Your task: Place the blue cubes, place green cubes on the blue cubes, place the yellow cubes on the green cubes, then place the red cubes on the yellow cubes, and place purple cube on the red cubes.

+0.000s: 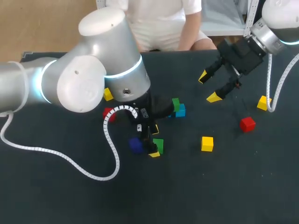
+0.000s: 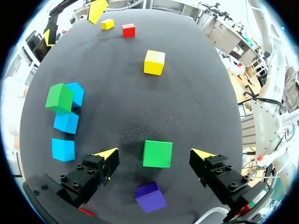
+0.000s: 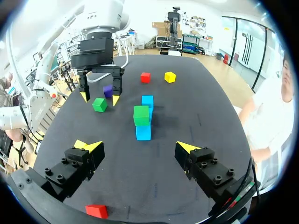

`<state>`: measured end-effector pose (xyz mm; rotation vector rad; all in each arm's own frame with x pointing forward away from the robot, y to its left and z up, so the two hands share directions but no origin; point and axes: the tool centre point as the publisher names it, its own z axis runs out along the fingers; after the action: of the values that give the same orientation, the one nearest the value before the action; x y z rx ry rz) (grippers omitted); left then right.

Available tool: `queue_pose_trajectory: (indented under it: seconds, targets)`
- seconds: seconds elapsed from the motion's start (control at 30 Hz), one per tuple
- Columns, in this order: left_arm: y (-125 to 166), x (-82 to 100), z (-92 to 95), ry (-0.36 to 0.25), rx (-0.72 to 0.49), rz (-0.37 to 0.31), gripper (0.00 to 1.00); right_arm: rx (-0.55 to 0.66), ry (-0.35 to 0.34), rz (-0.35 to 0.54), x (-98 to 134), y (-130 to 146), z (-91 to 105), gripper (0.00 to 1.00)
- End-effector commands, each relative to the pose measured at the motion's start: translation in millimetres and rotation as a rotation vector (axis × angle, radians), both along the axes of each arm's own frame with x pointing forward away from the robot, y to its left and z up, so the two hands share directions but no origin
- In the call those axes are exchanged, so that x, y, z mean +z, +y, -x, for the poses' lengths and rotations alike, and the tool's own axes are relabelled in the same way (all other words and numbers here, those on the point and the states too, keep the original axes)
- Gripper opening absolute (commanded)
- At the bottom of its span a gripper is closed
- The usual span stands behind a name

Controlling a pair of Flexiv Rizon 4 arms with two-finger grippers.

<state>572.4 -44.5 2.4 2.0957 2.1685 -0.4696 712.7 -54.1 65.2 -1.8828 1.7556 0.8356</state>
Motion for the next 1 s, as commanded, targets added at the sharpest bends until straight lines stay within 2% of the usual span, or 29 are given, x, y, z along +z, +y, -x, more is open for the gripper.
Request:
queue_pose_trajectory:
  seconds: [0.03, 0.4, 0.43, 0.47, 0.53, 0.57, 0.6, 0.67, 0.73, 1.0]
  targets:
    - [-0.6, -1.4, -1.8, 0.003, 0.000, -0.004, 1.00, -0.001, -0.002, -0.001, 0.1, -0.2, 0.8, 1.00]
    - [-0.7, -4.6, -1.8, 0.005, -0.003, 0.008, 1.00, -0.001, -0.002, -0.001, 0.1, -0.2, 0.8, 1.00]
    - [-1.0, -4.6, -1.5, 0.003, -0.004, 0.009, 0.93, -0.001, -0.002, -0.001, 0.1, -0.2, 0.8, 1.00]
    - [-1.4, -4.3, -1.2, 0.002, -0.005, 0.009, 0.91, -0.001, -0.002, -0.001, 0.1, -0.2, 0.8, 1.00]
    - [-1.4, -4.3, -0.9, -0.001, -0.007, 0.008, 0.71, -0.001, -0.002, -0.001, 0.1, -0.2, 0.8, 1.00]
    - [-0.7, -4.7, -0.4, -0.002, -0.006, 0.007, 0.52, -0.001, -0.002, -0.001, 0.1, -0.2, 0.8, 1.00]
    - [-0.4, -5.0, -0.1, -0.003, -0.005, 0.007, 0.44, -0.001, -0.002, -0.001, 0.1, -0.2, 0.8, 1.00]
    - [0.8, -5.6, 0.8, -0.004, 0.000, 0.007, 0.16, -0.001, -0.002, -0.001, 0.1, -0.2, 0.8, 1.00]
    - [1.3, -5.8, 1.1, -0.004, 0.004, 0.006, 0.00, -0.001, -0.002, -0.001, 0.1, -0.2, 0.8, 1.00]
    - [4.2, -5.9, 1.0, -0.027, 0.045, 0.011, 0.00, -0.001, -0.002, -0.001, 0.1, -0.2, 0.8, 1.00]
